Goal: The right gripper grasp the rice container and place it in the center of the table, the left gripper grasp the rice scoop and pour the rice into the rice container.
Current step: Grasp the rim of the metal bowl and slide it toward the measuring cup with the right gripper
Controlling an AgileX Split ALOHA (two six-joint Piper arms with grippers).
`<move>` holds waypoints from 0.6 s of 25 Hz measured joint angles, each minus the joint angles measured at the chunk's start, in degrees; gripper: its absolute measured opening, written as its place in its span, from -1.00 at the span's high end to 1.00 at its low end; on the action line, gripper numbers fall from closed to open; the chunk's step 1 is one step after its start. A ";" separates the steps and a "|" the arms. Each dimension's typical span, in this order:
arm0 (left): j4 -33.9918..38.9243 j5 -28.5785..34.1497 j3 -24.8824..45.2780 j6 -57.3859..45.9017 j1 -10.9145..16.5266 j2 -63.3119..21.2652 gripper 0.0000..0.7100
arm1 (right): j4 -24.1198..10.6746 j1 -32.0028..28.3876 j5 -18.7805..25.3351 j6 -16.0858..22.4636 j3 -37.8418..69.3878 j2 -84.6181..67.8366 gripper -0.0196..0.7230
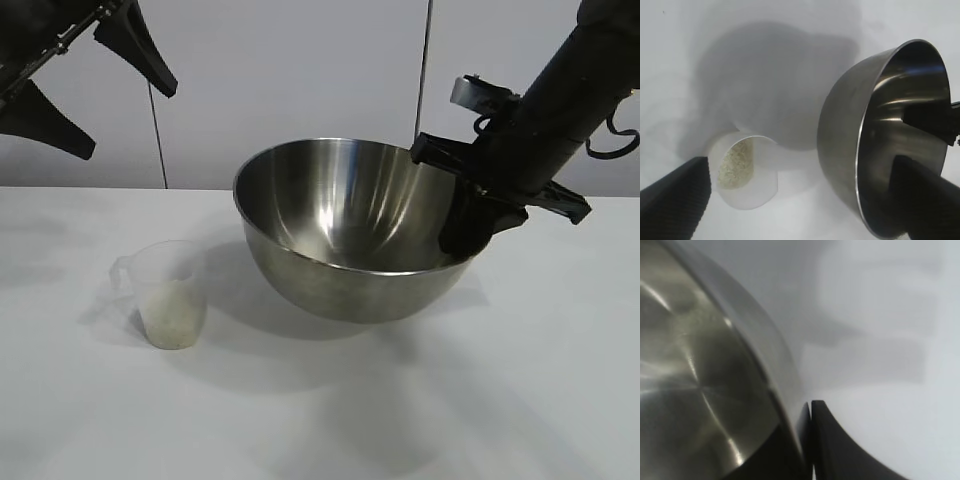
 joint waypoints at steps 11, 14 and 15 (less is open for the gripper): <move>0.00 0.00 0.00 0.00 0.00 0.00 -0.96 | -6.40 0.17 -1.21 3.94 0.00 1.31 0.88; 0.00 0.00 0.00 0.00 0.00 0.00 -0.96 | -5.97 0.17 -1.26 3.95 -0.11 1.31 0.65; 0.00 0.00 0.00 0.00 0.00 0.00 -0.96 | -5.82 0.17 -1.24 3.95 -0.11 1.31 0.50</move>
